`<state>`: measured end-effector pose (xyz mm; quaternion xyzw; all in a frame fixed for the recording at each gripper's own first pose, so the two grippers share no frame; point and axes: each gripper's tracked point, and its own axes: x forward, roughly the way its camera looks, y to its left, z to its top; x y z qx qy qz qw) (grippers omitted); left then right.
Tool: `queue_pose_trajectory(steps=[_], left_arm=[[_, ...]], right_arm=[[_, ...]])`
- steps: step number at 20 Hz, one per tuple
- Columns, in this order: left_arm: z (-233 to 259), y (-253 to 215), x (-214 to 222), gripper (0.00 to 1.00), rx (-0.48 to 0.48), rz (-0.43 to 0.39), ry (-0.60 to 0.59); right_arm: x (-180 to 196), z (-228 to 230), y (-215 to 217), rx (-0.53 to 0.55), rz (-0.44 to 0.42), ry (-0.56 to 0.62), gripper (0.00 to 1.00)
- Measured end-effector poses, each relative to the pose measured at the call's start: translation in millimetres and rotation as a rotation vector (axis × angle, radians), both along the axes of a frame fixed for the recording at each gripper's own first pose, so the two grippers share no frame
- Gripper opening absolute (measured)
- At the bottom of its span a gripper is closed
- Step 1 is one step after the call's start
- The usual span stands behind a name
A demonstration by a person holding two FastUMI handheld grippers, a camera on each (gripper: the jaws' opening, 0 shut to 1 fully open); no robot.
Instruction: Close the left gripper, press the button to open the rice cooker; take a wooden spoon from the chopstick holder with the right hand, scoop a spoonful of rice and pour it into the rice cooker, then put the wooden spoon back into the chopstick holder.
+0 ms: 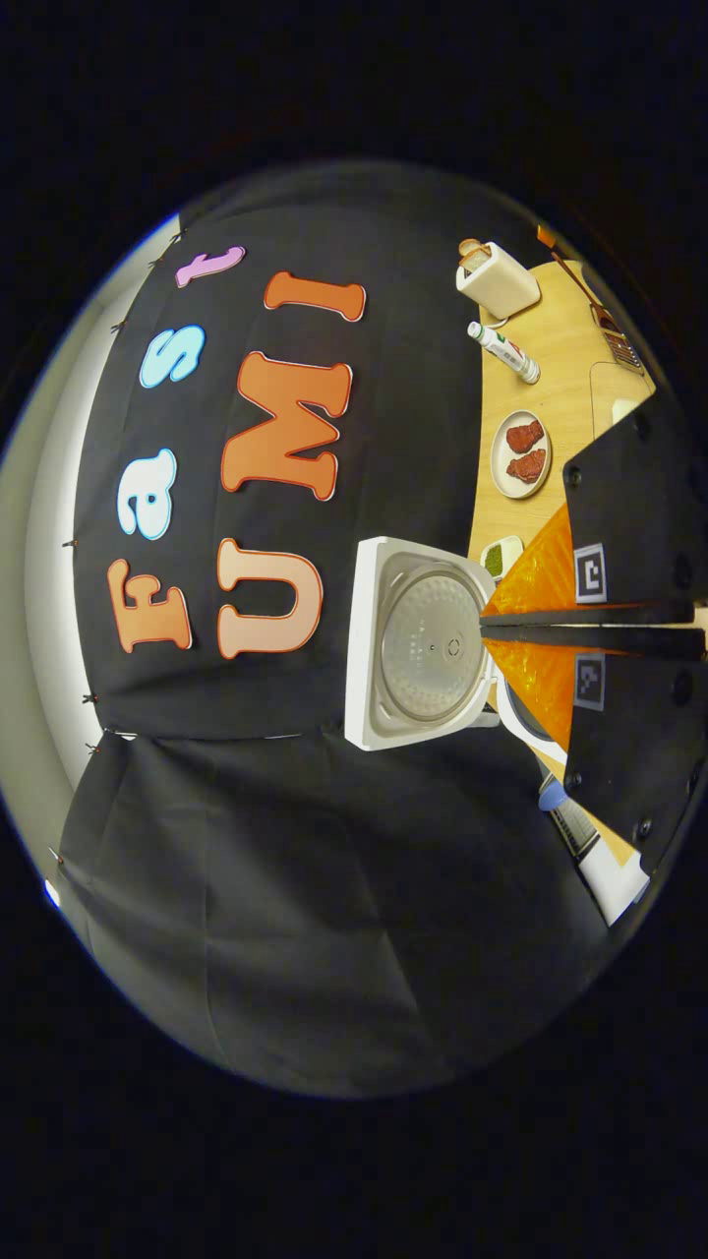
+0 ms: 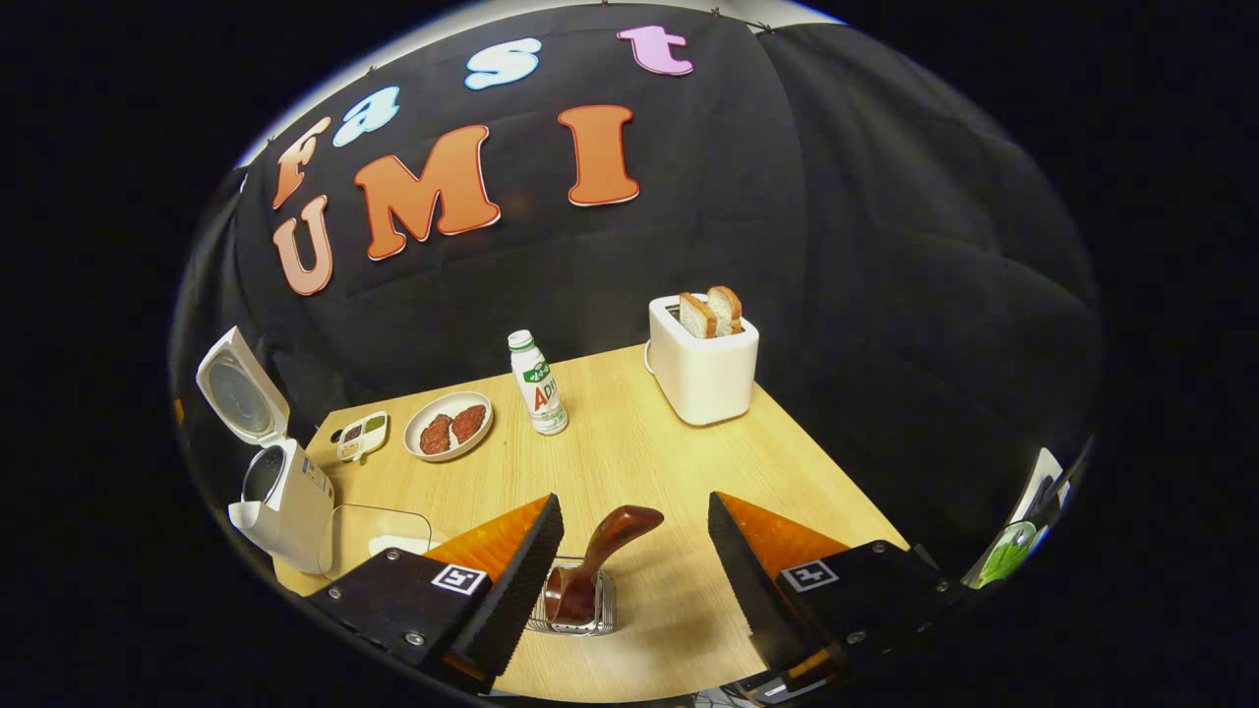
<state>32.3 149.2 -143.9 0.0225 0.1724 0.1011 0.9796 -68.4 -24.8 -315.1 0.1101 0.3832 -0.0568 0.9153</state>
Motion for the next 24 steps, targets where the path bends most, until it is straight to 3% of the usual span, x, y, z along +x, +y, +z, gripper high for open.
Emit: queue_pose_trajectory(steps=[2, 3, 6, 7, 10, 15, 17, 18, 21, 24], left_arm=[[5.4, -12.3, -4.4, 0.18, 0.01, -0.023, -0.025], [9.4, -16.5, -9.1, 0.33, 0.008, -0.023, -0.045], [21.6, -30.1, -26.5, 0.63, -0.012, -0.03, -0.087], [21.6, -32.0, -30.3, 0.77, -0.019, -0.023, -0.095], [18.6, -45.8, -43.9, 0.79, -0.035, -0.011, -0.092], [10.9, -43.8, -62.1, 1.0, 0.005, 0.112, -0.081], [8.7, -49.7, -69.9, 0.99, -0.016, 0.129, -0.075], [6.0, -53.0, -72.7, 0.99, -0.026, 0.139, -0.07], [-2.1, -65.6, -84.8, 0.99, -0.07, 0.208, -0.064], [-3.8, -81.7, -95.7, 0.97, -0.029, 0.231, -0.072]], right_arm=[[-4.1, -12.9, 5.5, 0.042, -0.005, 0.029, 0.93], [-4.5, -18.1, 9.9, 0.068, -0.009, 0.038, 0.93], [-2.1, -33.5, 20.2, 0.132, -0.021, 0.05, 0.91], [-2.4, -39.9, 24.8, 0.16, -0.02, 0.065, 0.9], [4.7, -53.2, 28.1, 0.215, -0.043, 0.08, 0.81], [10.2, -71.8, 36.5, 0.32, -0.076, 0.12, 0.59], [15.8, -68.8, 41.9, 0.35, -0.078, 0.1, 0.47], [16.6, -65.3, 47.3, 0.375, -0.076, 0.095, 0.33], [15.9, -57.5, 65.3, 0.382, -0.002, 0.078, 0.25], [18.5, -46.2, 66.3, 0.355, 0.041, 0.054, 0.2]])
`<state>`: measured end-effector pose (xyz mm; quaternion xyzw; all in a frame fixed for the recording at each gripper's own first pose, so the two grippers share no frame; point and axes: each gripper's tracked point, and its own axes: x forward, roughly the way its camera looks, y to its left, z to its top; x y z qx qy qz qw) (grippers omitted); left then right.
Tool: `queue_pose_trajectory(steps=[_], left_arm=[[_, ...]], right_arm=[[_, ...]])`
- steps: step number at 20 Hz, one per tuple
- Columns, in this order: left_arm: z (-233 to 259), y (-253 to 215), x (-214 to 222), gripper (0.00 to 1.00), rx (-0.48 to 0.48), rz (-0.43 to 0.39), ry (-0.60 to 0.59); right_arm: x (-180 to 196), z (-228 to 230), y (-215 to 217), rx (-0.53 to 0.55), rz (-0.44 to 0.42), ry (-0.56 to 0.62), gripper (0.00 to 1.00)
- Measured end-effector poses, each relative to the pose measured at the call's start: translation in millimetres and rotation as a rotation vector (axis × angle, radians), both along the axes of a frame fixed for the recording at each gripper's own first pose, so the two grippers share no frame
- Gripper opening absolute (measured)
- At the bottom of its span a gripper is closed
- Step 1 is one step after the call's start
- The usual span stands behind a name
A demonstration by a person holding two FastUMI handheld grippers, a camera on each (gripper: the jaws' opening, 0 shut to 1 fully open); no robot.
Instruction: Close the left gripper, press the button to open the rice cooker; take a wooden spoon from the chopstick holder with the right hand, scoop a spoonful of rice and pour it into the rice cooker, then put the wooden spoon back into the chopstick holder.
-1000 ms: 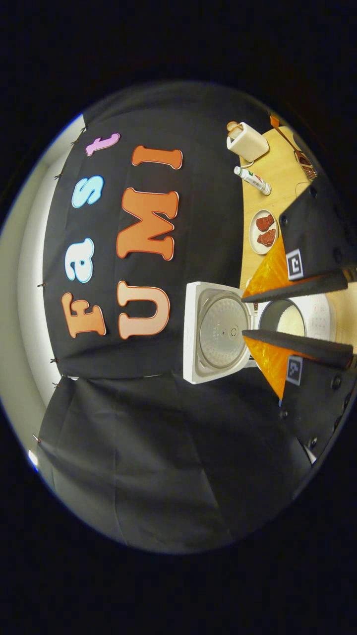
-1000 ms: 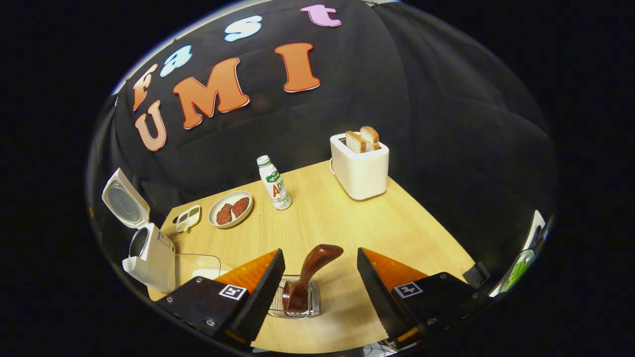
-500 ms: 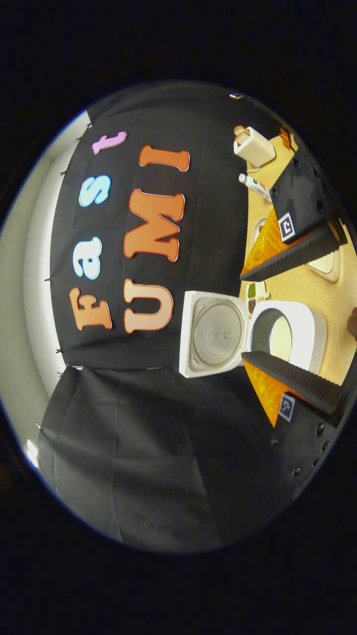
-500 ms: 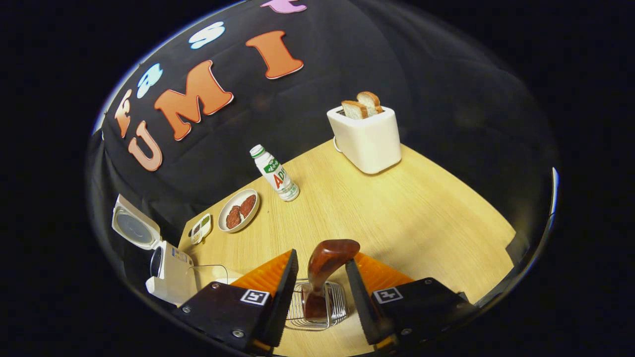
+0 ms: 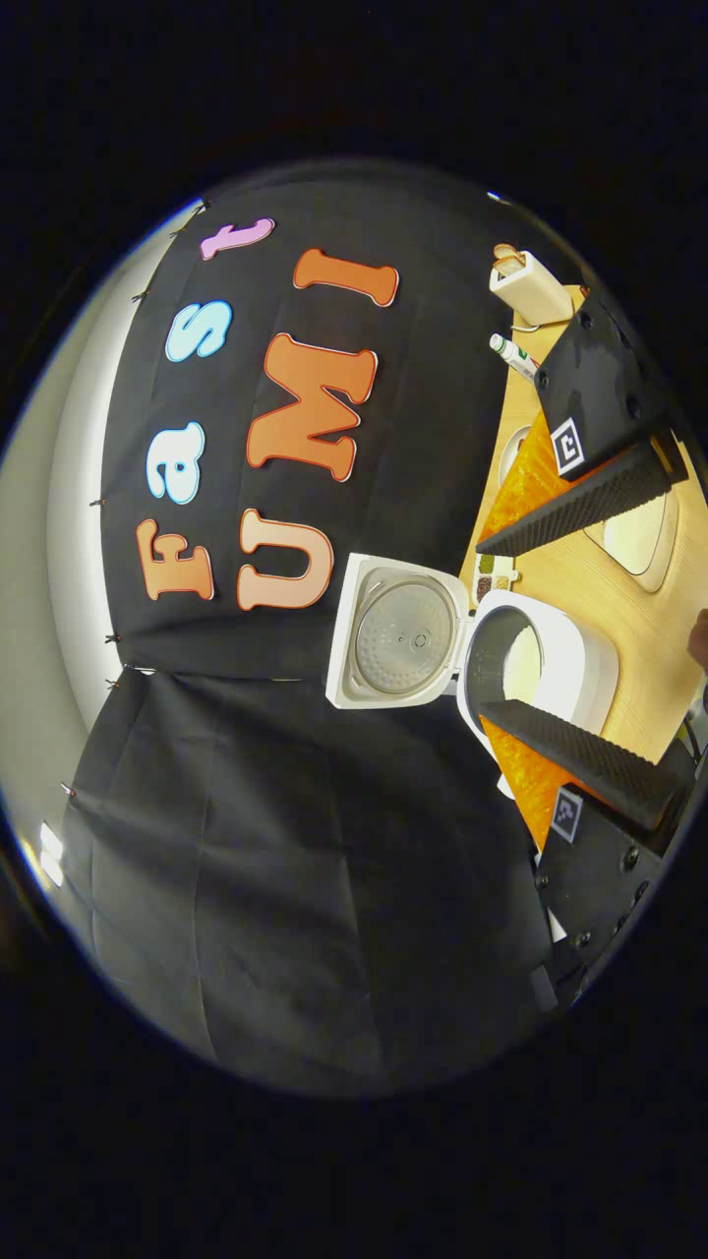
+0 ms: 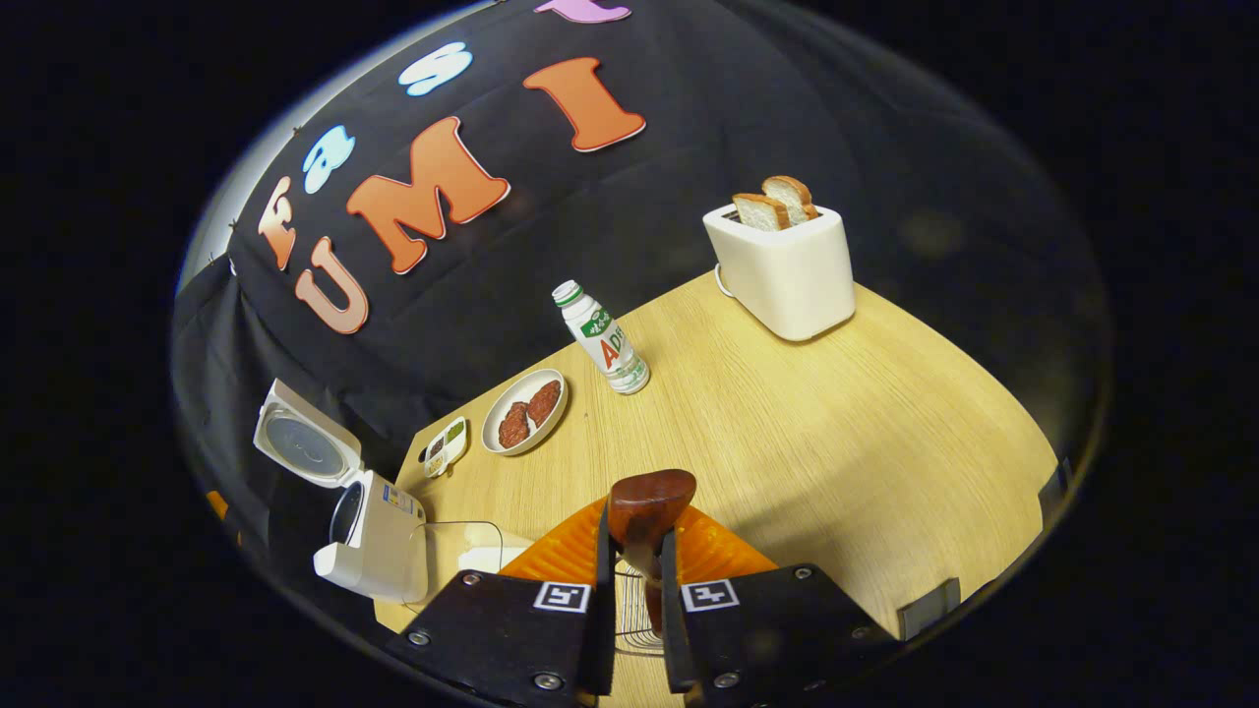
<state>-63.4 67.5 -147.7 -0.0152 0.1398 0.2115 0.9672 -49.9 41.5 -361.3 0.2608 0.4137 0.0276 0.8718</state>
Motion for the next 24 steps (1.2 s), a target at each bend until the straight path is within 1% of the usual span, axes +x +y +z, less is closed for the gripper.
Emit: queue_pose_trajectory(steps=[1, 3, 4, 7, 9, 10, 12, 15, 17, 19, 21, 24], left_arm=[[2.0, -5.4, -0.8, 0.99, 0.021, -0.002, -0.005], [6.7, -11.0, -3.9, 0.97, 0.063, 0.008, -0.013], [8.3, -13.4, -6.6, 1.0, 0.076, 0.017, -0.014], [5.9, -15.7, -19.3, 0.99, 0.094, 0.057, -0.002], [2.2, -18.3, -20.6, 0.99, 0.106, 0.045, 0.008], [3.0, -15.5, -17.5, 0.98, 0.117, 0.037, 0.005], [6.9, -8.9, -3.4, 0.99, 0.112, 0.01, -0.009], [7.3, 6.4, 17.7, 0.99, 0.088, -0.04, -0.019], [8.7, 23.0, 25.4, 0.99, 0.078, -0.061, -0.03], [6.0, 44.0, 27.6, 0.99, 0.078, -0.068, -0.03], [1.1, 65.5, 26.7, 1.0, 0.087, -0.07, -0.018], [-8.7, 89.4, 24.7, 0.99, 0.098, -0.071, 0.012]], right_arm=[[2.3, 5.3, -0.1, -0.002, 0.006, -0.006, 0.19], [7.2, 18.1, 0.0, -0.004, 0.027, -0.026, 0.17], [10.0, 23.8, 0.6, -0.007, 0.041, -0.042, 0.17], [13.7, 50.6, 6.3, -0.025, 0.094, -0.098, 0.17], [20.0, 76.9, 12.4, -0.041, 0.123, -0.159, 0.17], [22.4, 91.3, 19.6, -0.036, 0.134, -0.194, 0.17], [28.9, 115.5, 43.3, -0.01, 0.161, -0.253, 0.17], [33.4, 132.7, 94.3, 0.015, 0.195, -0.301, 0.17], [29.9, 129.7, 128.0, -0.007, 0.241, -0.311, 0.17], [25.5, 114.2, 158.4, -0.044, 0.287, -0.302, 0.17], [20.4, 90.2, 180.0, -0.099, 0.334, -0.274, 0.17], [22.8, 58.5, 197.4, -0.199, 0.364, -0.242, 0.17]])
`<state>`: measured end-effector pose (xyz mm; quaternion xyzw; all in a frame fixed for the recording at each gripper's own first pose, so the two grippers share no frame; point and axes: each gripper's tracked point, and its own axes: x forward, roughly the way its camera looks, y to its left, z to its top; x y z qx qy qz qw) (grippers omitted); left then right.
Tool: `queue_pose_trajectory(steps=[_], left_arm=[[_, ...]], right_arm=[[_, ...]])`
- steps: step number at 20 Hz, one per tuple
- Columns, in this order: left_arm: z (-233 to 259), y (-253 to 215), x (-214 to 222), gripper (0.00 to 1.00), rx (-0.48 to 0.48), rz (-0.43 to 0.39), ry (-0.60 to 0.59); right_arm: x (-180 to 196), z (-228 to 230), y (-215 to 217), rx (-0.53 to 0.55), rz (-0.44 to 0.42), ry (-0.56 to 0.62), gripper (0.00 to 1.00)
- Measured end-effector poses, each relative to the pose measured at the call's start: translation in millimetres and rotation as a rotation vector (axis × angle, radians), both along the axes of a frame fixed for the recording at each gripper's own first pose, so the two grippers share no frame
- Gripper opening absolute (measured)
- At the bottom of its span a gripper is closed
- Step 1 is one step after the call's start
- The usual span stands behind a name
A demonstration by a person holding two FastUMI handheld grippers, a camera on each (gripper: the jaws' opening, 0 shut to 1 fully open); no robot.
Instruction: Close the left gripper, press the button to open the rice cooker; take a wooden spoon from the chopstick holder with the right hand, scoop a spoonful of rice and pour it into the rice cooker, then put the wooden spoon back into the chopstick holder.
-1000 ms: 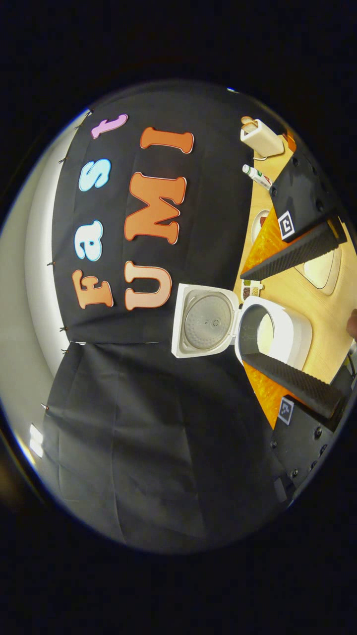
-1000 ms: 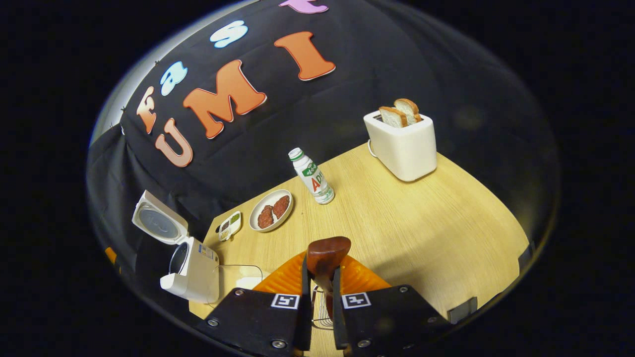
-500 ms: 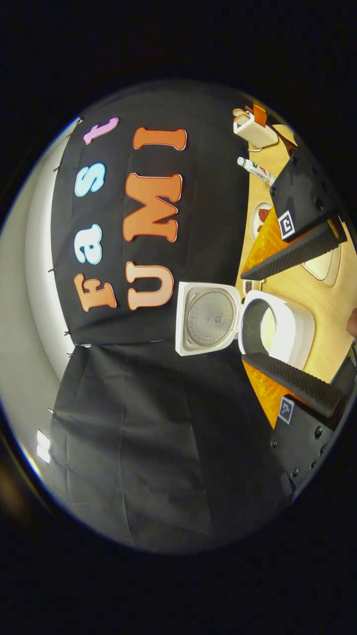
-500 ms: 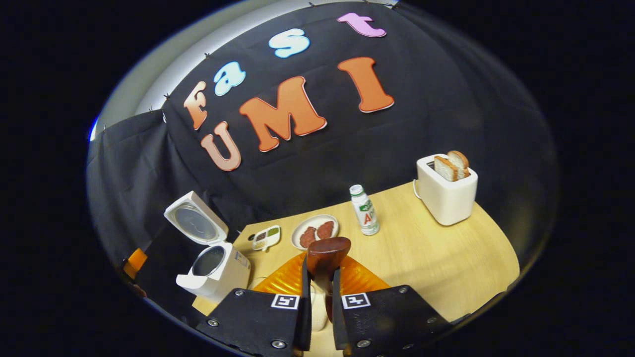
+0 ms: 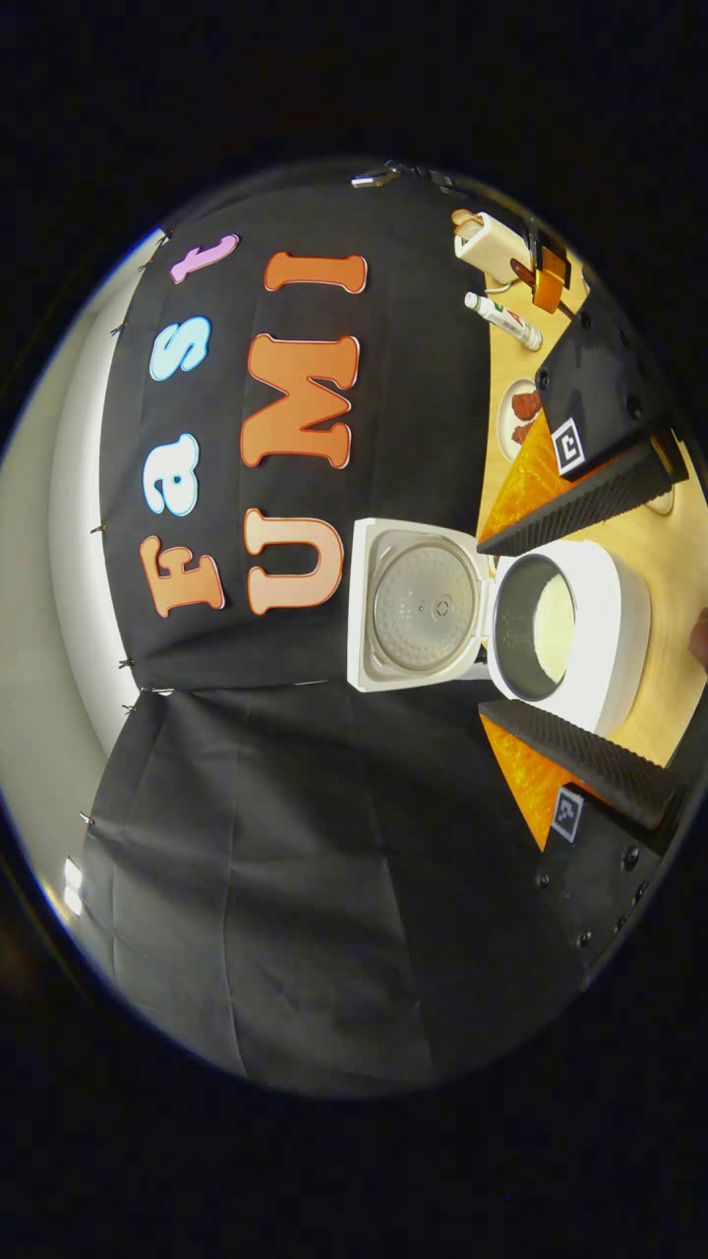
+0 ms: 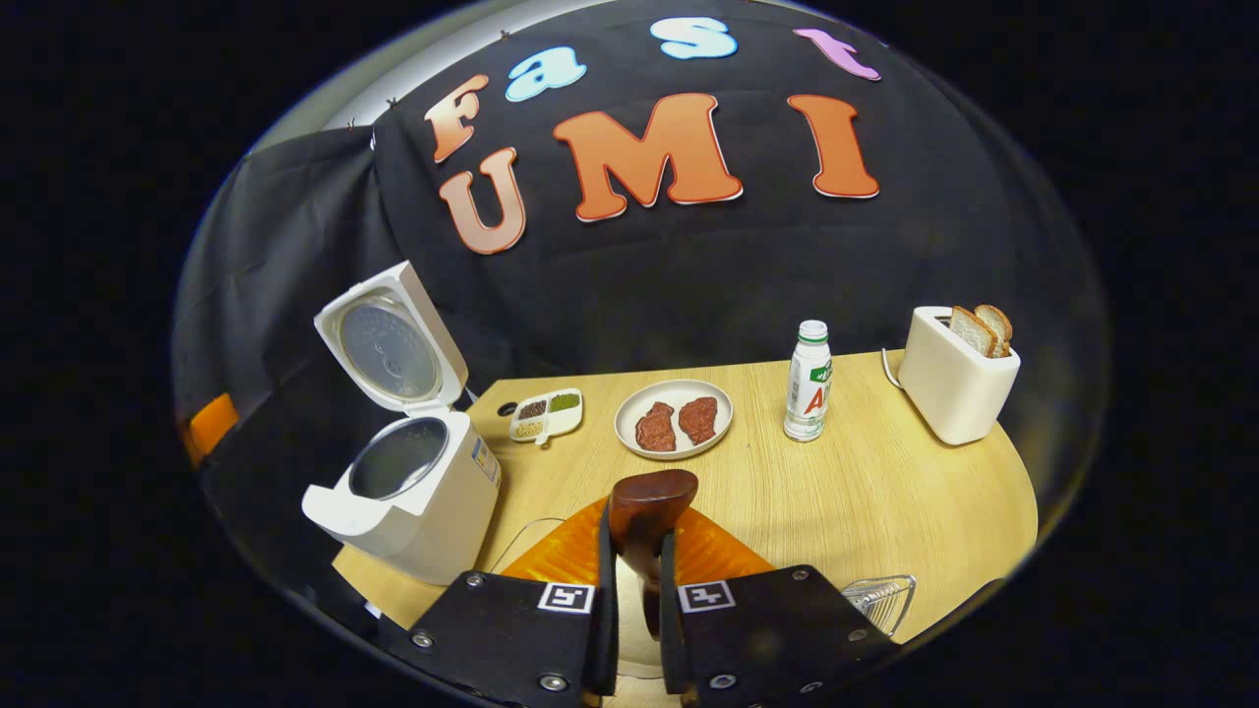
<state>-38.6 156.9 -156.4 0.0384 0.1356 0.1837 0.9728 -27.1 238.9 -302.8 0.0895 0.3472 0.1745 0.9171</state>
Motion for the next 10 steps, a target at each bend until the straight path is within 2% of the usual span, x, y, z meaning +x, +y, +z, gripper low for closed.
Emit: queue_pose_trajectory(steps=[3, 5, 8, 10], left_arm=[[-11.7, 17.5, -3.3, 1.0, -0.018, 0.024, 0.015], [-14.5, 28.7, -8.1, 1.0, -0.027, 0.055, 0.017], [-18.2, 43.1, -16.0, 1.0, -0.038, 0.095, 0.023], [-22.5, 51.1, -19.5, 1.0, -0.039, 0.113, 0.031]], right_arm=[[3.0, -19.8, 14.6, -0.085, 0.033, -0.028, 0.17], [-1.6, -37.7, 19.5, -0.137, 0.046, -0.004, 0.17], [-3.4, -42.0, 29.1, -0.124, 0.029, 0.01, 0.17], [-11.7, -47.0, 39.4, -0.073, 0.025, 0.058, 0.17]])
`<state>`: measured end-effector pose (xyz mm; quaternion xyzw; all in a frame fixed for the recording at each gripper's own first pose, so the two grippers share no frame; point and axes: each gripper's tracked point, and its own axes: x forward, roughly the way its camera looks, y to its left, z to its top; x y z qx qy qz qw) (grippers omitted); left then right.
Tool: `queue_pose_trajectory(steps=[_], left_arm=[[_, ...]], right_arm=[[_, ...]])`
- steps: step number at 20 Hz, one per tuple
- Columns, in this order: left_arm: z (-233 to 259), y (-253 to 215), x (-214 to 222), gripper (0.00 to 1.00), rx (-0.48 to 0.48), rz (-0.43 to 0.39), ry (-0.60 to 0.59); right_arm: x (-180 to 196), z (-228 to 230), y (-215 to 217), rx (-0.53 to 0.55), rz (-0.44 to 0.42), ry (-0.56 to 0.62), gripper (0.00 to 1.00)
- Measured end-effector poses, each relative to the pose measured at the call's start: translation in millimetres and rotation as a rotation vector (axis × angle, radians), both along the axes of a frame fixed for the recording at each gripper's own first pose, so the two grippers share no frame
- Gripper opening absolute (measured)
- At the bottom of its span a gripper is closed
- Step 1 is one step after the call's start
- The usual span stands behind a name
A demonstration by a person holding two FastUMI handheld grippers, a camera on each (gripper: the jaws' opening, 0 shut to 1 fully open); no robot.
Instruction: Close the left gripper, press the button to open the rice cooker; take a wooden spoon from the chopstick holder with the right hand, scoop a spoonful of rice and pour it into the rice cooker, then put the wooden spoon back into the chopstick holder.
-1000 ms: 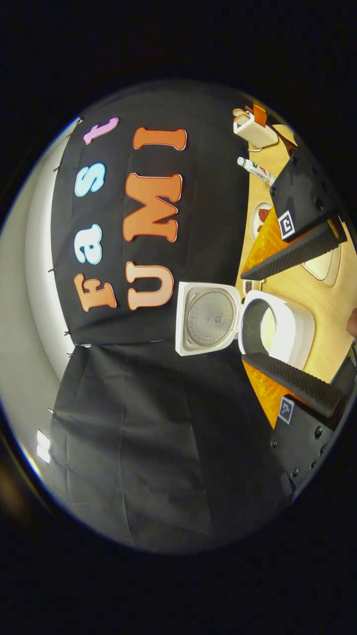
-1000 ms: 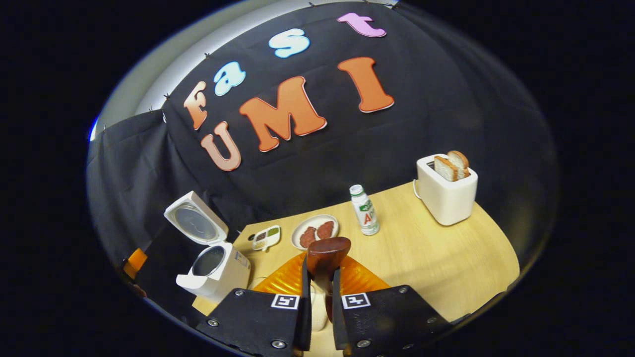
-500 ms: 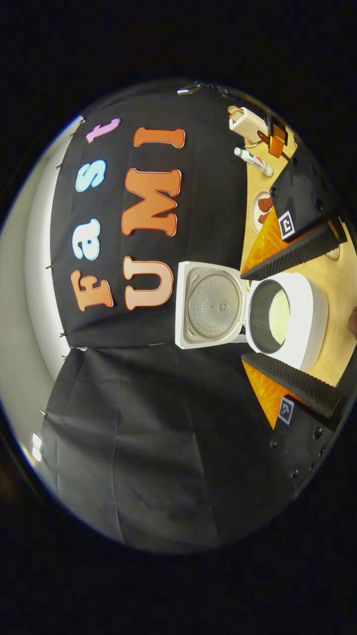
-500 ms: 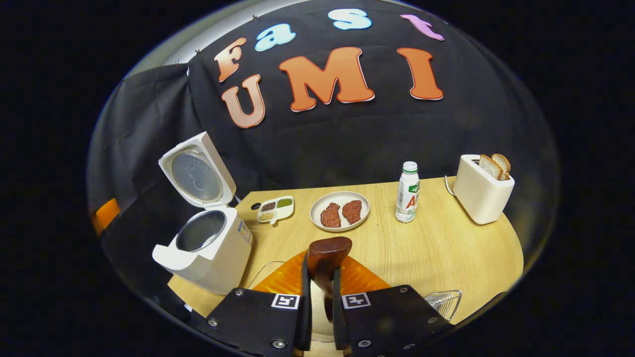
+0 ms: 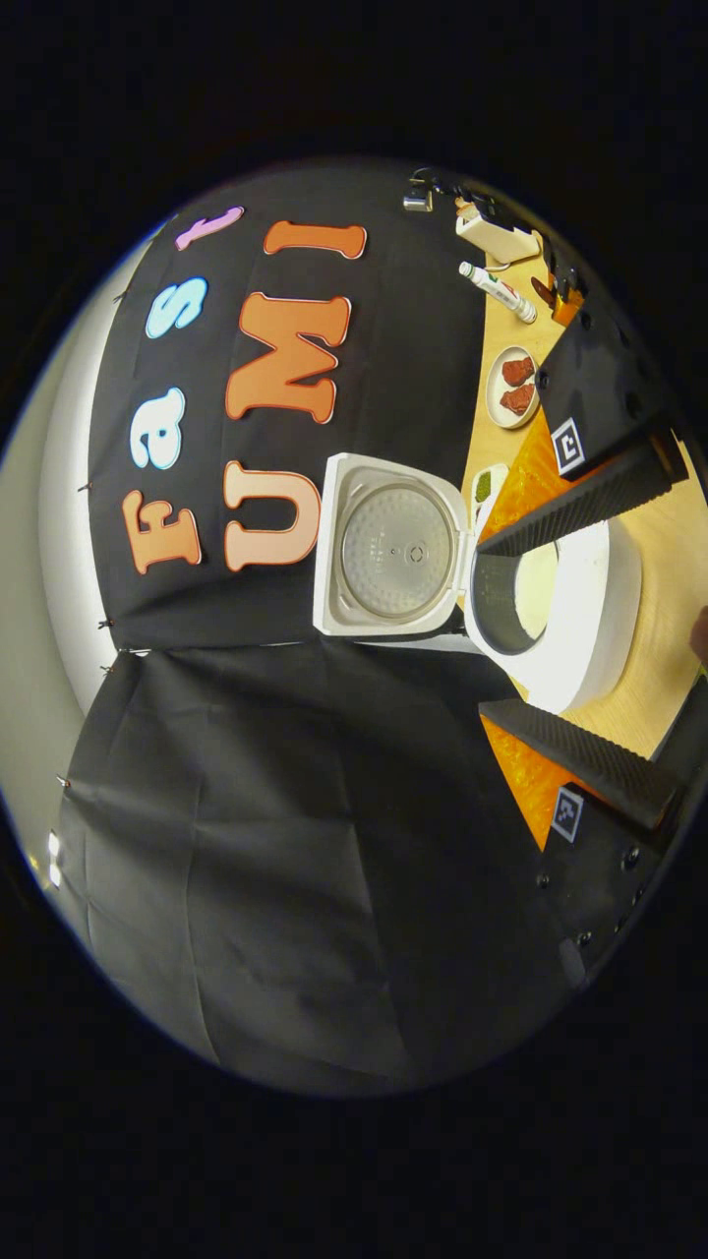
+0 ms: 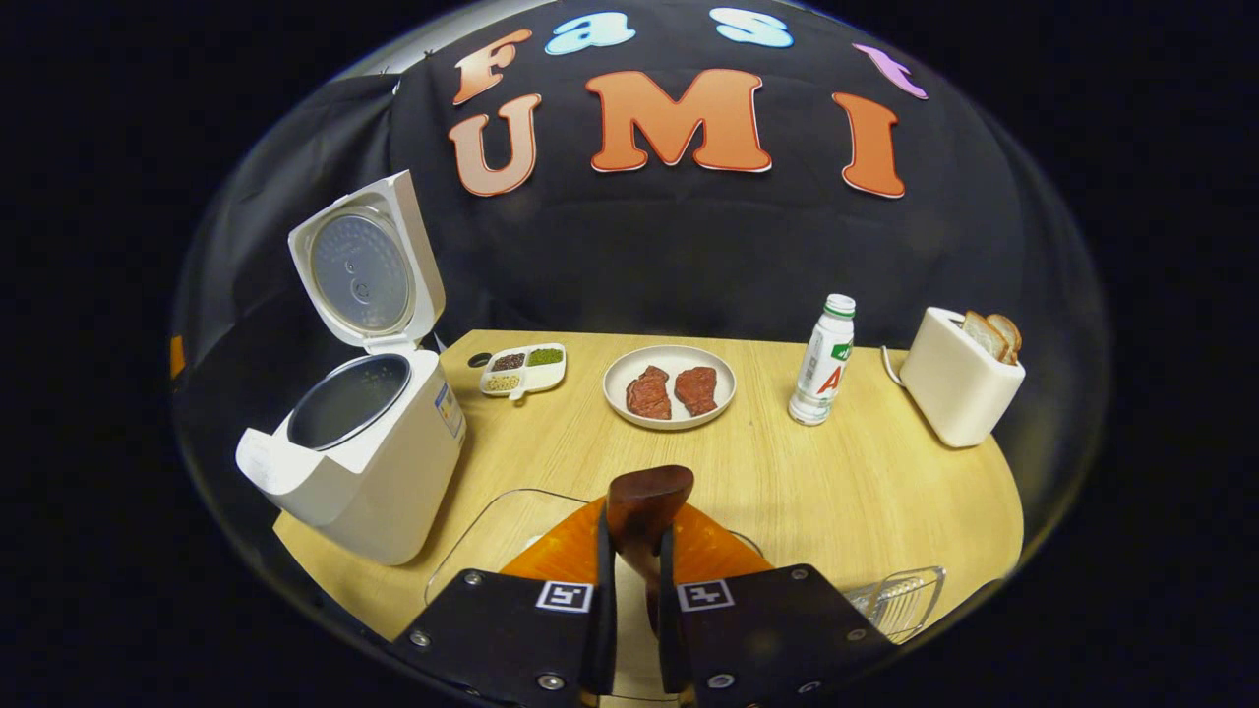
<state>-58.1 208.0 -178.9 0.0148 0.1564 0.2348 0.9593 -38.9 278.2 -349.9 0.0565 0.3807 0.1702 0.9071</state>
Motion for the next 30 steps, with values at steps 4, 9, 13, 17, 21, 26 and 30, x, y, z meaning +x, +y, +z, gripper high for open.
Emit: queue_pose_trajectory(steps=[4, 9, 13, 17, 21, 26, 30], left_arm=[[-3.1, 8.2, -4.9, 1.0, 0.003, 0.024, 0.015], [-3.7, 14.1, -10.2, 0.99, 0.015, 0.032, 0.028], [-3.8, 18.9, -17.8, 1.0, 0.018, 0.05, 0.037], [-4.4, 17.1, -17.9, 0.99, 0.022, 0.052, 0.052], [-1.5, 6.8, -15.2, 0.99, 0.036, 0.019, 0.06], [-2.9, -11.4, -7.1, 0.99, 0.027, -0.011, 0.059], [-1.0, -25.0, -1.8, 1.0, 0.023, -0.039, 0.051]], right_arm=[[-11.9, -4.0, 23.3, 0.14, -0.047, 0.104, 0.17], [-13.5, -9.6, 48.8, 0.298, -0.112, 0.24, 0.17], [-5.4, -22.4, 43.0, 0.434, -0.222, 0.364, 0.17], [-5.1, -36.9, 27.1, 0.583, -0.365, 0.491, 0.17], [-8.6, -34.8, 16.9, 0.691, -0.397, 0.533, 0.17], [-3.0, -21.2, -19.1, 0.818, -0.439, 0.52, 0.17], [9.6, -1.6, -54.5, 0.914, -0.504, 0.485, 0.17]])
